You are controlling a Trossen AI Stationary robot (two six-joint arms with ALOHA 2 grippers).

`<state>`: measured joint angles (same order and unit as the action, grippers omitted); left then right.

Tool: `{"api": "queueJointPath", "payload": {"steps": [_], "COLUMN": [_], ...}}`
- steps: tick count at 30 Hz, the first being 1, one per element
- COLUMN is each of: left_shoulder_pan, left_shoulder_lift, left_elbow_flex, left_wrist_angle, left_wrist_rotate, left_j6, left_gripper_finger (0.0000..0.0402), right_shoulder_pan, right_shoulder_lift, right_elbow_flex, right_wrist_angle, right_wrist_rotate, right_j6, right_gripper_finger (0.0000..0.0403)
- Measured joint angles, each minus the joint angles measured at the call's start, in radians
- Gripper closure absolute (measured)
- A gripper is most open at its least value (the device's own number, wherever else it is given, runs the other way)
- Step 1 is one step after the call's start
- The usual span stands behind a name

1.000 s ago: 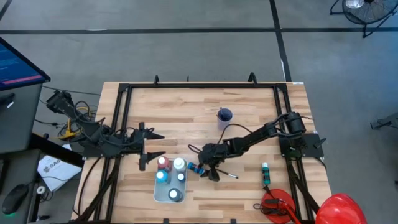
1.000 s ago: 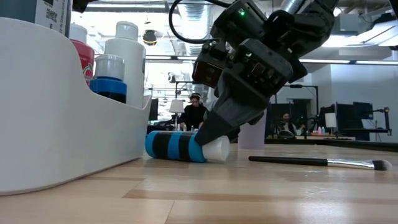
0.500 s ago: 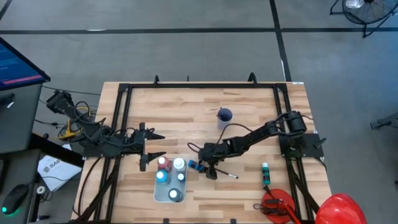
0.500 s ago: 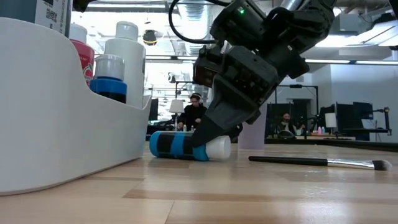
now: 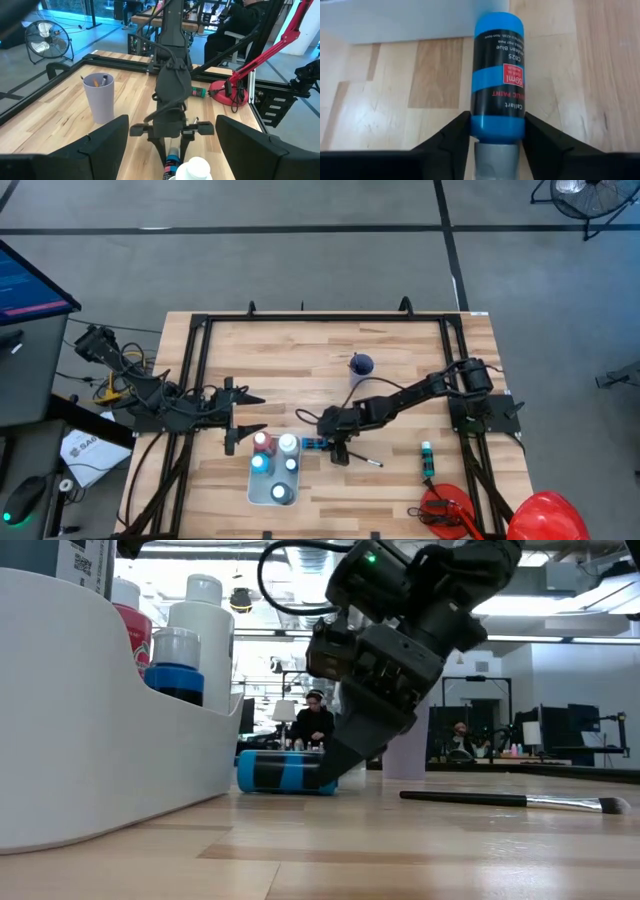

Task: Pick & Place Paint Supplies
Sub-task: Put the black blue paint bottle into the white bin

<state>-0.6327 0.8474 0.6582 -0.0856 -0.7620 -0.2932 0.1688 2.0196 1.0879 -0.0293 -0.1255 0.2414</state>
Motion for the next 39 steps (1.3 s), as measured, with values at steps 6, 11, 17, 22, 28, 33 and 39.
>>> {"api": "queueJointPath", "payload": {"steps": [6, 11, 17, 22, 28, 33, 39], "left_shoulder_pan": [0.000, 0.000, 0.000, 0.000, 0.000, 0.000, 0.000], "left_shoulder_lift": [0.005, 0.006, 0.006, 0.006, 0.006, 0.006, 0.006], "left_elbow_flex": [0.000, 0.000, 0.000, 0.000, 0.000, 0.000, 0.000], "left_wrist_angle": [0.003, 0.004, 0.006, 0.008, 0.011, 0.014, 0.018], "left_wrist_rotate": [0.000, 0.000, 0.000, 0.000, 0.000, 0.000, 0.000], "left_j6": [0.000, 0.000, 0.000, 0.001, 0.001, 0.001, 0.007], "left_gripper_finger": [0.0110, 0.0110, 0.0110, 0.0110, 0.0110, 0.0110, 0.0110], "right_shoulder_pan": [0.000, 0.000, 0.001, 0.009, 0.007, 0.006, 0.005], "right_shoulder_lift": [0.002, -0.001, -0.001, -0.003, -0.003, -0.003, -0.003], "right_elbow_flex": [0.032, 0.033, 0.033, 0.035, 0.035, 0.035, 0.035], "right_wrist_angle": [-0.064, -0.097, -0.097, -0.118, -0.125, -0.128, -0.124], "right_wrist_rotate": [-0.003, -0.005, -0.008, -0.003, -0.003, -0.004, -0.004], "right_j6": [-0.013, -0.009, -0.008, -0.008, -0.005, -0.052, -0.065], "right_gripper_finger": [0.0236, 0.0186, 0.0173, 0.0186, 0.0212, 0.0241, 0.0255]}}
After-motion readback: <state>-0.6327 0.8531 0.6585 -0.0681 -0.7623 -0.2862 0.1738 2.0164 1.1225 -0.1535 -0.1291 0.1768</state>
